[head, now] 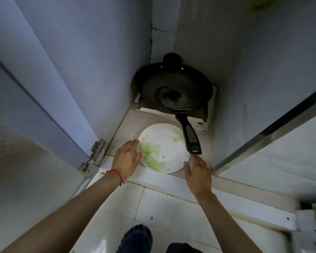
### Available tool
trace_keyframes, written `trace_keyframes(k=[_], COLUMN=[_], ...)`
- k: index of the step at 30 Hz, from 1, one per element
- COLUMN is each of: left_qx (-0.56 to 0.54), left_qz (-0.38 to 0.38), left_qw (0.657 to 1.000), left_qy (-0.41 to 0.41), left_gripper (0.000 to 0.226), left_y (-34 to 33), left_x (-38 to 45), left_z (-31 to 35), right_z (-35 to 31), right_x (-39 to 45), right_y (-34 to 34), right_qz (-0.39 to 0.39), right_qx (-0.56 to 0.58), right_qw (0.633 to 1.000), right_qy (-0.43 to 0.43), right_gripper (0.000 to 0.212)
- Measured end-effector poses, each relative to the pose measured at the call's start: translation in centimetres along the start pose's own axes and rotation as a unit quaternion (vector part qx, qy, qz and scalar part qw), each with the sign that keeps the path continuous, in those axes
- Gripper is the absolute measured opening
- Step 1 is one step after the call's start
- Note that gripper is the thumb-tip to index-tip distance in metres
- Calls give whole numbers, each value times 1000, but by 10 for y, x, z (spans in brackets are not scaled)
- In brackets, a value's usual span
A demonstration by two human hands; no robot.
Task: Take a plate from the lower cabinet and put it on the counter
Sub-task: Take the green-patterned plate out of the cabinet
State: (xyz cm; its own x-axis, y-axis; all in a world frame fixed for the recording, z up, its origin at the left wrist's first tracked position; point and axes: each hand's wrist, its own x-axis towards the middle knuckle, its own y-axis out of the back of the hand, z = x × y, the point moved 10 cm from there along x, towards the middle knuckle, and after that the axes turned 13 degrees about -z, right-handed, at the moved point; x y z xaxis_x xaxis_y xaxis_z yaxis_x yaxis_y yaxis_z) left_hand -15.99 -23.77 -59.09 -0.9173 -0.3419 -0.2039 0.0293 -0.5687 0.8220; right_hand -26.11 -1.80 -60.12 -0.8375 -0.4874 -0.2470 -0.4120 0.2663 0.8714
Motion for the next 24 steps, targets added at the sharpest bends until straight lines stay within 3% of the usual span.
trace_keyframes(k=[5, 8, 11, 13, 18, 24], left_qx=[-113, -244, -319, -346, -398, -449], left_qz=[25, 64, 83, 70, 42, 44], left_qw=[993, 963, 938, 930, 907, 880], left_qy=[37, 97, 111, 107, 131, 149], left_gripper=[46, 31, 20, 23, 31, 35], left_y=[-12, -15, -17, -21, -32, -38], left_x=[16, 20, 23, 27, 31, 27], left_z=[-16, -28, -33, -34, -42, -50], right_z=[14, 18, 23, 29, 36, 33], right_x=[18, 28, 37, 41, 44, 38], right_y=[-10, -12, -13, -16, -24, -23], right_qz=[9, 29, 54, 61, 66, 84], right_qx=[70, 132, 196, 236, 287, 274], right_qw=[997, 990, 978, 967, 952, 956], right_qy=[-26, -38, -55, -74, -83, -58], right_gripper=[42, 38, 20, 13, 24, 26])
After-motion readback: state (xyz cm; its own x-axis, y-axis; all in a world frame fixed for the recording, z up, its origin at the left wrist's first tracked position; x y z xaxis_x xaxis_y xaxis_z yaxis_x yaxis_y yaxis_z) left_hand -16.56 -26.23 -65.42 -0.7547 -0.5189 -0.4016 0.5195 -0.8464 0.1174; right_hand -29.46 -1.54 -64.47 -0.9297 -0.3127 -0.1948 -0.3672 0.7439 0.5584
